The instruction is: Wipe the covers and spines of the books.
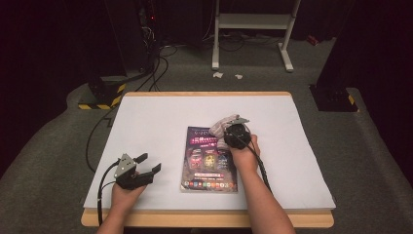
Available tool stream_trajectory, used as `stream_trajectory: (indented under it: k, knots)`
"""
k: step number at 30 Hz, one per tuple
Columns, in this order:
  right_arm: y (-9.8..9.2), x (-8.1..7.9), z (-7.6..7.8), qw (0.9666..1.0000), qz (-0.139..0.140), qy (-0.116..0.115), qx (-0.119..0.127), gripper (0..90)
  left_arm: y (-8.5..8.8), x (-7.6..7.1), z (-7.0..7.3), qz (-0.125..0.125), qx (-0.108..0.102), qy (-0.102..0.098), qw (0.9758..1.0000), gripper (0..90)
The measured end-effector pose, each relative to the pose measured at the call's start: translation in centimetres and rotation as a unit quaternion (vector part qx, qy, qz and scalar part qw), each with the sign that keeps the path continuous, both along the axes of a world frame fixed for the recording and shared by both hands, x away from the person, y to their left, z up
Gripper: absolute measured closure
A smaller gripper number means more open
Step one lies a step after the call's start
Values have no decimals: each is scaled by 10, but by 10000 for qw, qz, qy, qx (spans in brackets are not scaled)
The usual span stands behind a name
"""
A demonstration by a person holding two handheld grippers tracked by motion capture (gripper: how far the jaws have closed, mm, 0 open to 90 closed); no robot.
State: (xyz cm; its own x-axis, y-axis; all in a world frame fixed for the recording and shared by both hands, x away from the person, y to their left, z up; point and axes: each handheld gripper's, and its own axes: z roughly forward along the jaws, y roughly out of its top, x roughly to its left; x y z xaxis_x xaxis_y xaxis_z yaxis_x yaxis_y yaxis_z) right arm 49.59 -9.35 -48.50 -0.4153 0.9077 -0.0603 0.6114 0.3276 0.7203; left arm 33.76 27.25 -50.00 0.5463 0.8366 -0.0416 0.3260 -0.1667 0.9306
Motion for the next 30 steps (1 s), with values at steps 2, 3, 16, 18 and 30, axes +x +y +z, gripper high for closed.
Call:
stream_trajectory:
  k: [2,3,16,18,30]
  knots:
    - [1,-1,0,10000,-4,-13,-46,679,0,0,0,-5,-6,-2,10000,277]
    - [4,-1,0,10000,2,-20,-60,678,0,0,0,0,-19,-6,10000,277]
    - [108,-1,0,9959,900,12,-49,676,1,-1,1,-33,2,-26,10000,277]
    - [120,-1,0,9951,982,-3,-95,676,1,-1,1,-31,-4,-27,10000,276]
    - [35,-5,2,9991,379,53,-153,674,2,-1,1,-14,-103,-20,9999,276]
